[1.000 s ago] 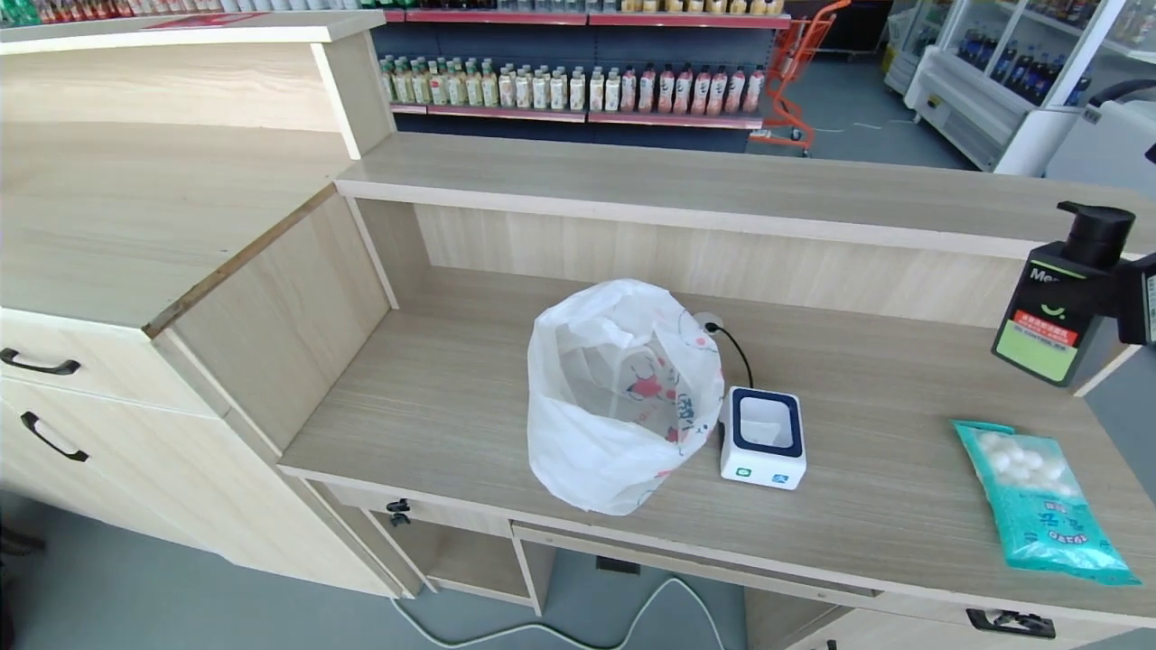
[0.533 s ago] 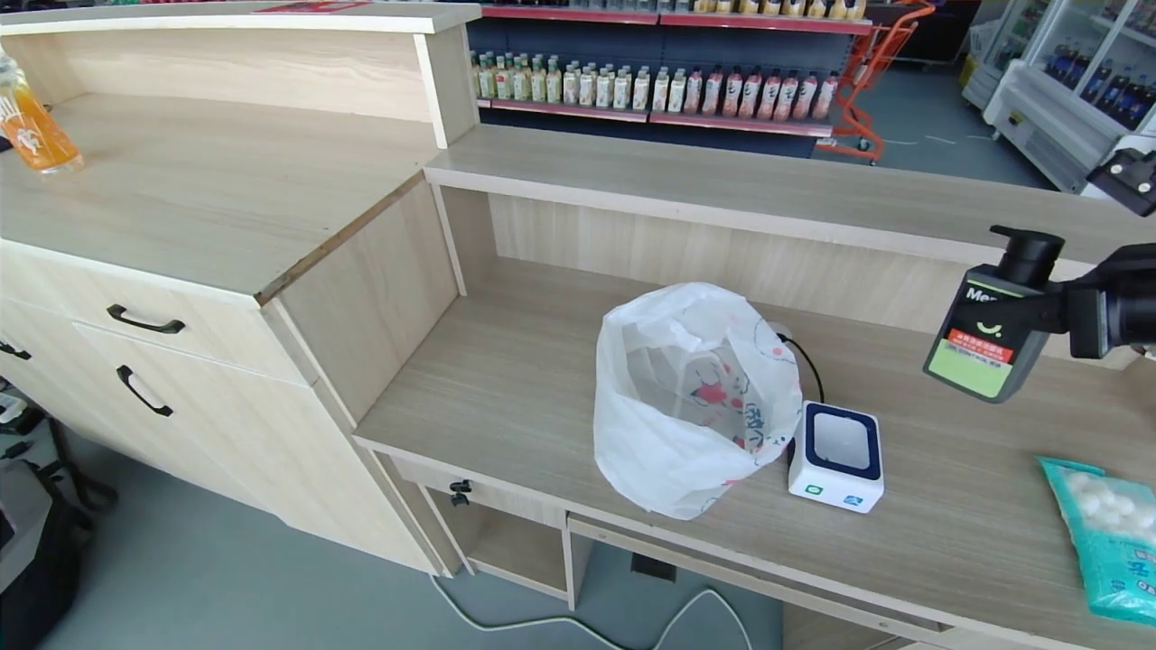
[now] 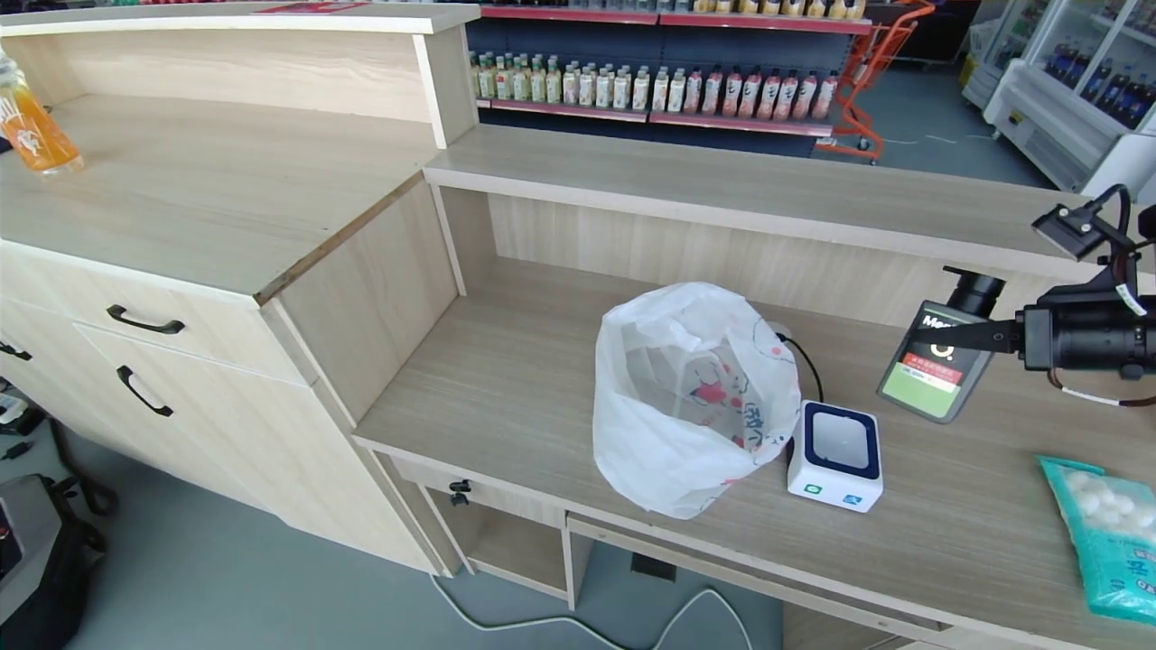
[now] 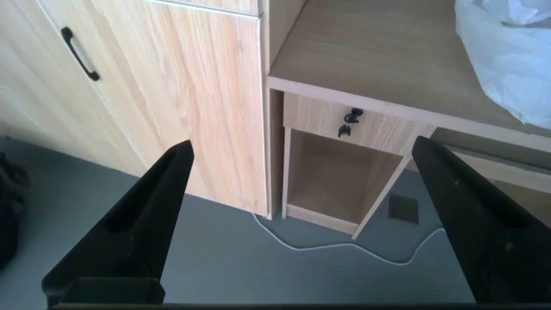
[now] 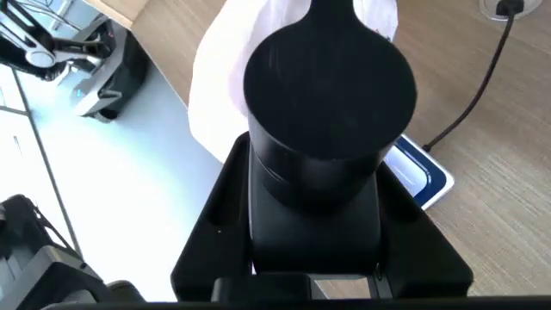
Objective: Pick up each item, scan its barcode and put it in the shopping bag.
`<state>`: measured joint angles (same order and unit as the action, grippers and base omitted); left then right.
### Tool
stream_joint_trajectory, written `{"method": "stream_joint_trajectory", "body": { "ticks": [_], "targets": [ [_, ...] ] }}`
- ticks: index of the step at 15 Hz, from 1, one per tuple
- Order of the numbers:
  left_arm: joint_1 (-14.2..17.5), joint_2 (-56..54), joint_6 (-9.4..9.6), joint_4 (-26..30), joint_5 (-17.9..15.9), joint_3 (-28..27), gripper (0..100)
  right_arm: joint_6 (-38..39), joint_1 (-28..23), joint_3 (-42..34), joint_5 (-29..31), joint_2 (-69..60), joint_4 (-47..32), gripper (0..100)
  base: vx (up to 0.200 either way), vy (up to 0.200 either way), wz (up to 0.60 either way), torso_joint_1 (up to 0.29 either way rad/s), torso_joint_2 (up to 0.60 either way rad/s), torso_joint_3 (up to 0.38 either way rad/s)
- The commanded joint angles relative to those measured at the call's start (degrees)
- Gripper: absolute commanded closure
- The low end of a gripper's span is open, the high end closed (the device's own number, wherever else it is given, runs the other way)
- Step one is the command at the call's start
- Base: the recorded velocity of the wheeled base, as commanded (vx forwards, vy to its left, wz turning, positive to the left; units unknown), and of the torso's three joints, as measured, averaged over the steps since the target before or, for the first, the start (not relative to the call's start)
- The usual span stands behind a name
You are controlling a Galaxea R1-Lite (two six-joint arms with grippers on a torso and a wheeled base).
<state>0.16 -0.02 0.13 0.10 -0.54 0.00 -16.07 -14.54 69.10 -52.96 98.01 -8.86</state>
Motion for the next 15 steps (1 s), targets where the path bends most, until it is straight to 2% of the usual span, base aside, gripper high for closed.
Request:
{"method": "stream_joint_trajectory", "body": {
  "ticks": [1,6,15],
  "targets": [
    [0.02,0.02,-0.05,-0.01,0.01,0.0,0,-0.1,-1.1,-0.45,-0.22,3.41,-0.01,100,0.0,0.0,0.0,0.0,0.0,0.0],
    [0.02,0.02,0.04,-0.01,0.01,0.0,0,-2.57,-3.39,-4.23,-2.15,5.52,-0.1,100,0.0,0.0,0.0,0.0,0.0,0.0],
    [0.02,0.02,-0.05,-0.01,0.01,0.0,0,-5.2,-4.09,-4.15,-3.47,9.74,1.83,100,0.0,0.0,0.0,0.0,0.0,0.0]
  ]
}}
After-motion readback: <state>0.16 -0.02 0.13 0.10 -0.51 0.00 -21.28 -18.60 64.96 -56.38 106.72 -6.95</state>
